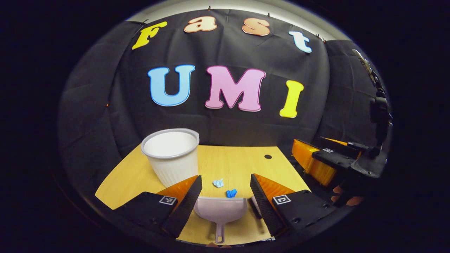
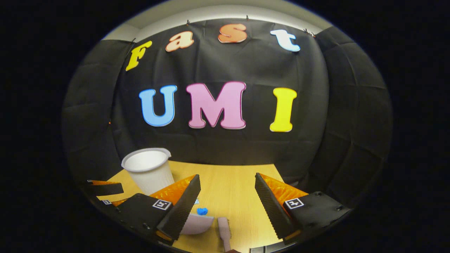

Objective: Pick up the small broom and dustpan from the desktop, sweep the trash into the dustpan with the broom, and then empty the trash into the garbage bin.

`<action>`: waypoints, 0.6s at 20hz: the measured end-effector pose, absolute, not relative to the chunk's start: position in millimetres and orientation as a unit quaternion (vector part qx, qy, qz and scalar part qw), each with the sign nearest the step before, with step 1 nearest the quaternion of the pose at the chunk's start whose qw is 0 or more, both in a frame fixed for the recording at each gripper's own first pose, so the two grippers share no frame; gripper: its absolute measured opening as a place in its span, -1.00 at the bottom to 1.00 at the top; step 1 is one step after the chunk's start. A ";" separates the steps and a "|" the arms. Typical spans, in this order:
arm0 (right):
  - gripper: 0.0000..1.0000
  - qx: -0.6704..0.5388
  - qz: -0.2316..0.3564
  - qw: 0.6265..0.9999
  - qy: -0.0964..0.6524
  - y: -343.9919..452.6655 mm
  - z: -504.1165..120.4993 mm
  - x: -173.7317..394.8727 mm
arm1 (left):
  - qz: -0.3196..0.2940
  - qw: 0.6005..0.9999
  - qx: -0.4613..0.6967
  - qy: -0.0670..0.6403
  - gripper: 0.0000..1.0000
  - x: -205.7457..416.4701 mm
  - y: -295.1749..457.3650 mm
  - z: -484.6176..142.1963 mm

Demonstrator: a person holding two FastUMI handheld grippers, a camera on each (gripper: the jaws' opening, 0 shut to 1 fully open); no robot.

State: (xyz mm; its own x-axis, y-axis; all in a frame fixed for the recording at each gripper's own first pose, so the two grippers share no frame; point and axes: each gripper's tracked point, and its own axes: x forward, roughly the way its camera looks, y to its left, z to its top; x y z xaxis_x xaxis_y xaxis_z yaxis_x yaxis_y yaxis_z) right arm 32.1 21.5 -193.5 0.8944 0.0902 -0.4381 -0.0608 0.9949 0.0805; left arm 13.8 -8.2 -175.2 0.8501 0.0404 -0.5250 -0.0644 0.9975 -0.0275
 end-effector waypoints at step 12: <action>0.86 0.020 0.074 0.836 0.543 21.4 -385.4 -14.1 | 0.041 0.821 -0.036 0.568 0.67 -1.0 -11.4 -320.1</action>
State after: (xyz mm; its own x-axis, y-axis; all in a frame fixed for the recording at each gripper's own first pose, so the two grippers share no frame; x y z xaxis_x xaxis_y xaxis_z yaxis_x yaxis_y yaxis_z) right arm -14.1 21.4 -385.4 0.3997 0.1458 -0.9050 -0.1030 0.9882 0.1137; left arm -1.0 -11.4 -320.1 0.3515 0.0276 -0.9358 -0.1084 0.9940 -0.0114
